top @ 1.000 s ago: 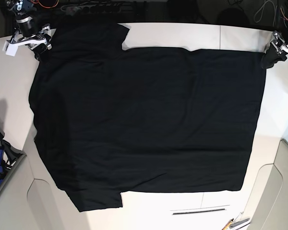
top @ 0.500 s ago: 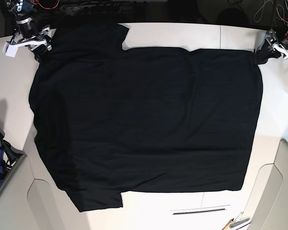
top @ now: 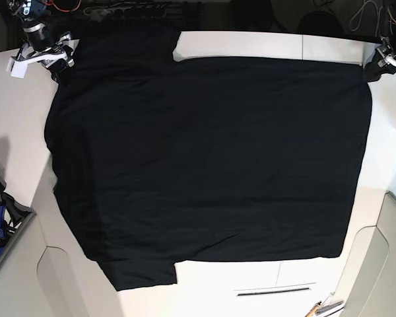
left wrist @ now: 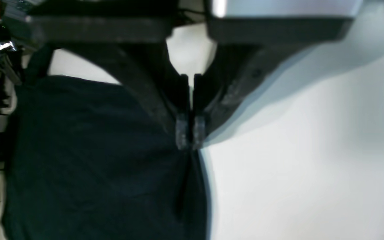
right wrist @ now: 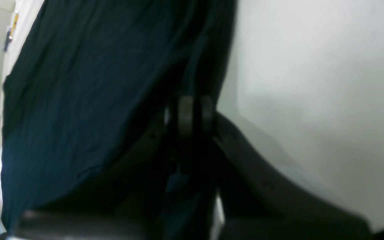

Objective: Fold the T-shirt properly
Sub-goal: 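Lift the shoulders with both grippers and drag the shirt toward the robot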

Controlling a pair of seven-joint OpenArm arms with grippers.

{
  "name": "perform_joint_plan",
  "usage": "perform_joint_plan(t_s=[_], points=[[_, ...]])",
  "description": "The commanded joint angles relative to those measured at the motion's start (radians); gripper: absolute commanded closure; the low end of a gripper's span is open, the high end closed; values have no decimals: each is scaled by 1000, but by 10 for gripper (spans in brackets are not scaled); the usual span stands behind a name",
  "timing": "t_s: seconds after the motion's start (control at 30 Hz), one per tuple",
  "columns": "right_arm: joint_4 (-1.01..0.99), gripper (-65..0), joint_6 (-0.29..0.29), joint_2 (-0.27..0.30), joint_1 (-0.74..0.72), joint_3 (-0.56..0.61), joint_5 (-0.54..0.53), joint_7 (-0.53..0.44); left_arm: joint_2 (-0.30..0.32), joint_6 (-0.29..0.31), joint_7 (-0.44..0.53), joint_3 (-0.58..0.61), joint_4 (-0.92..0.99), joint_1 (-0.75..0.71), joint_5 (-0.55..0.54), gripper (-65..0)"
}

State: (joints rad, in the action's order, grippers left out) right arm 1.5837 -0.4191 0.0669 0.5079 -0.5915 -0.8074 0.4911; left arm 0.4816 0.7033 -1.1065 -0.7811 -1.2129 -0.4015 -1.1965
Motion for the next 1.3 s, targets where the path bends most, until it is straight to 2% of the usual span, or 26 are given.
perform_joint_plan(t_s=[0.0, 0.3, 0.57, 0.77, 0.93, 1.1, 1.27], points=[[25, 0, -8, 11, 20, -7, -12, -14, 19, -5, -6, -23, -17, -17, -16, 0], [212, 0, -8, 10, 160, -15, -11, -8, 47, -5, -32, -53, -32, -99, -109, 0], [348, 0, -8, 10, 291, -19, -13, 23, 65, -5, -97, -92, -33, -103, -172, 0], [407, 0, -9, 10, 388, -20, -77, 43, 90, -5, -177, -100, -33, -103, -239, 0], [494, 0, -38, 10, 462, -32, -95, 53, 137, -5, -181, -100, -33, -103, -271, 0], [586, 0, -38, 18, 429, -44, -76, 52, 176, -5, -175, -100, -33, -92, -287, 0], [571, 0, -37, 44, 253, -31, 39, 51, 180, -5, -127, -95, -32, 0, -287, 0]])
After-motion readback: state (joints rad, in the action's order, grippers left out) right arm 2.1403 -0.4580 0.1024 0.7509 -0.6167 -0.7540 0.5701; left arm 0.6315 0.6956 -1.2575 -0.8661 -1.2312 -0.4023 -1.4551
